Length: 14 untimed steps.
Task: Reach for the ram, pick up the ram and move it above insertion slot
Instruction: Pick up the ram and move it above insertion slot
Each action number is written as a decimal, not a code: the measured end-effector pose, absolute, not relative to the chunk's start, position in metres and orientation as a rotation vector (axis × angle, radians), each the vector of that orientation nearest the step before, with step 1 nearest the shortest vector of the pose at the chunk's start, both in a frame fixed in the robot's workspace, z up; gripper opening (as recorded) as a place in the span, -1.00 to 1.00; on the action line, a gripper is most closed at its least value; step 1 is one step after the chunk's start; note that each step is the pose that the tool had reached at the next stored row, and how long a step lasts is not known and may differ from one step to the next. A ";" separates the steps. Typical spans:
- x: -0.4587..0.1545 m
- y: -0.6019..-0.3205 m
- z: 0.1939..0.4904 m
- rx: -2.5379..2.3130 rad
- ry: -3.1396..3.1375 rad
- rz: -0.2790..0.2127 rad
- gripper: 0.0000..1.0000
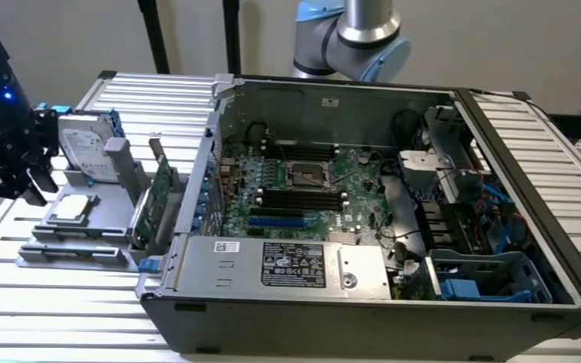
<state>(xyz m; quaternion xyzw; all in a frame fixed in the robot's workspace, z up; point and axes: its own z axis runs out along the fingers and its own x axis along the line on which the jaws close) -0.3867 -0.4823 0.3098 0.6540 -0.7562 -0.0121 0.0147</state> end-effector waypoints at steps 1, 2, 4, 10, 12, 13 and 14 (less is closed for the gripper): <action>-0.387 -0.483 0.308 2.036 -2.354 -0.038 -0.39; -0.387 -0.484 0.306 2.036 -2.354 -0.038 -0.39; -0.387 -0.486 0.303 2.036 -2.354 -0.038 -0.39; -0.387 -0.490 0.292 2.037 -2.353 -0.038 -0.39; -0.387 -0.491 0.288 2.038 -2.352 -0.038 -0.39; -0.387 -0.491 0.286 2.040 -2.351 -0.038 -0.39; -0.387 -0.491 0.284 2.041 -2.350 -0.038 -0.39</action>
